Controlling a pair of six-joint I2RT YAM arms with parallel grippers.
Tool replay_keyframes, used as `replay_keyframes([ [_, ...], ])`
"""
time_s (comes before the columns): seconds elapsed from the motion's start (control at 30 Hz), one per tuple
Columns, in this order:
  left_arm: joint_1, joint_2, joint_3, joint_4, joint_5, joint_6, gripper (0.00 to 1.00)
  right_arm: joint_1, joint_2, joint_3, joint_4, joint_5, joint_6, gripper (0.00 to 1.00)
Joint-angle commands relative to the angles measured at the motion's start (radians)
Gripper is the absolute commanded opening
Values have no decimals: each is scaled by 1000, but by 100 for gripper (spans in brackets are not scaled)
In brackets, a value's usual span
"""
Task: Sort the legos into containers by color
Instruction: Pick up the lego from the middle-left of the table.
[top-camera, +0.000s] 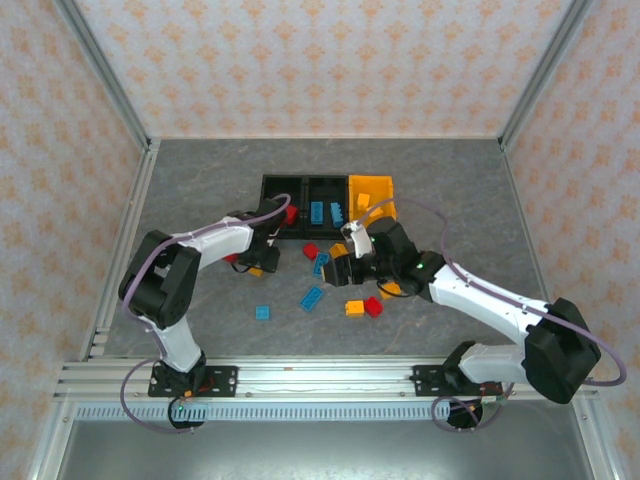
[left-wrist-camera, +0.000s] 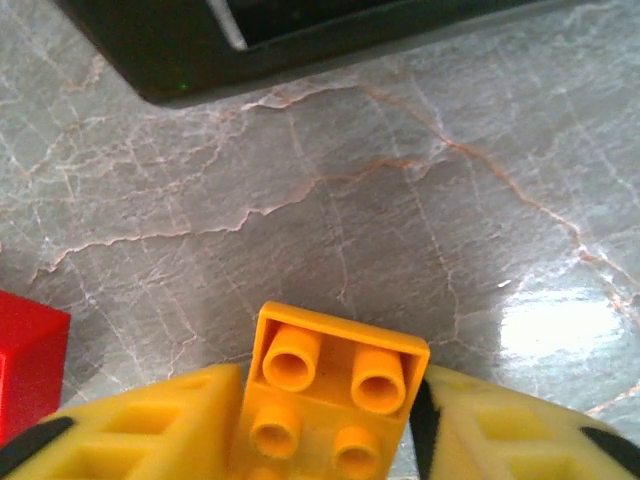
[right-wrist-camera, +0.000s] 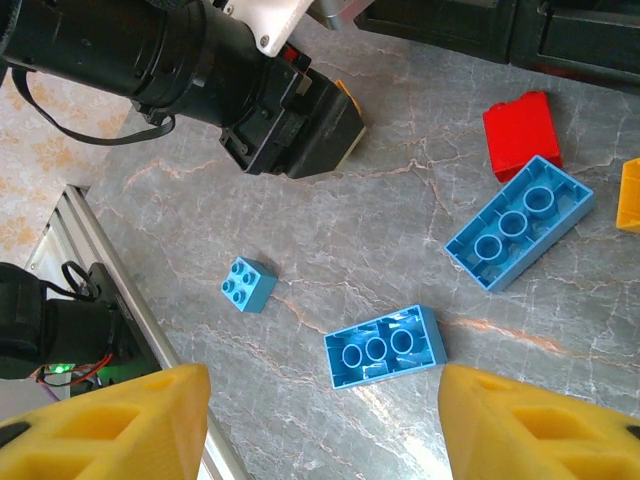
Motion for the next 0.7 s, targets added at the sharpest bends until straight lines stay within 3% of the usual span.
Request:
replay_keyframes([
  [0.0,-1,-24,-24,-26,-2,-10,37,1,-14,-12,27,-10,8,62],
  [0.2,-12,-84,-10,-42,39,-25,17,1,-12,-17,34,-26,9,62],
  [0.43,-26,-153,57,-49,80,-68,15,-3,-47,-33,7,60,34,61],
  [0.67,-82,-125,236,-34,99,-146,15,-111,-135,-53,-41,135,92,61],
])
